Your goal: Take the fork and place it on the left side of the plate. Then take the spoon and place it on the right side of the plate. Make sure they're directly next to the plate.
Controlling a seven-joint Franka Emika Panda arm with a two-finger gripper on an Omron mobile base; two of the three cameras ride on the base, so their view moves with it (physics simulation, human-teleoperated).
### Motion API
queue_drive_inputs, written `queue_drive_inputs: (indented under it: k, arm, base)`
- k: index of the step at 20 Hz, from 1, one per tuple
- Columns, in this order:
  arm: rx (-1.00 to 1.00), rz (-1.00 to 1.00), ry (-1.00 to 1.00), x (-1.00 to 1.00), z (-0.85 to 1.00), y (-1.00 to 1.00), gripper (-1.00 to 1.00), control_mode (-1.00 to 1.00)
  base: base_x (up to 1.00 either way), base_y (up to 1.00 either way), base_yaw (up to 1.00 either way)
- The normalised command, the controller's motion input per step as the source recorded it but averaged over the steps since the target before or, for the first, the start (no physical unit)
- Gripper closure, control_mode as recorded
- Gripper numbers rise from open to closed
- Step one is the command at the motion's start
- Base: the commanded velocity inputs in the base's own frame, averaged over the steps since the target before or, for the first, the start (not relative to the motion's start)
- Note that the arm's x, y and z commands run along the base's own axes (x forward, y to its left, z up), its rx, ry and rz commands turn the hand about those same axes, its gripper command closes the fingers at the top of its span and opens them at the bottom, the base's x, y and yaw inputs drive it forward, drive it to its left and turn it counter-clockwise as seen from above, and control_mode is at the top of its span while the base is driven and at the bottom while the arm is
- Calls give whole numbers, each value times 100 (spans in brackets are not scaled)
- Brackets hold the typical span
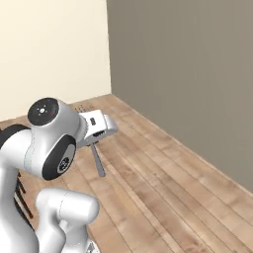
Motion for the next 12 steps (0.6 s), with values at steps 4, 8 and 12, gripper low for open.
queue_drive_inputs:
  k: [4,8,12]
  arm:
    - [0,0,0,0,0,0,100,100]
    - [0,0,0,0,0,0,100,100]
    - [0,0,0,0,0,0,100,100]
  base:
    - [100,0,50]
    - [100,-2,53]
    - [100,-13,56]
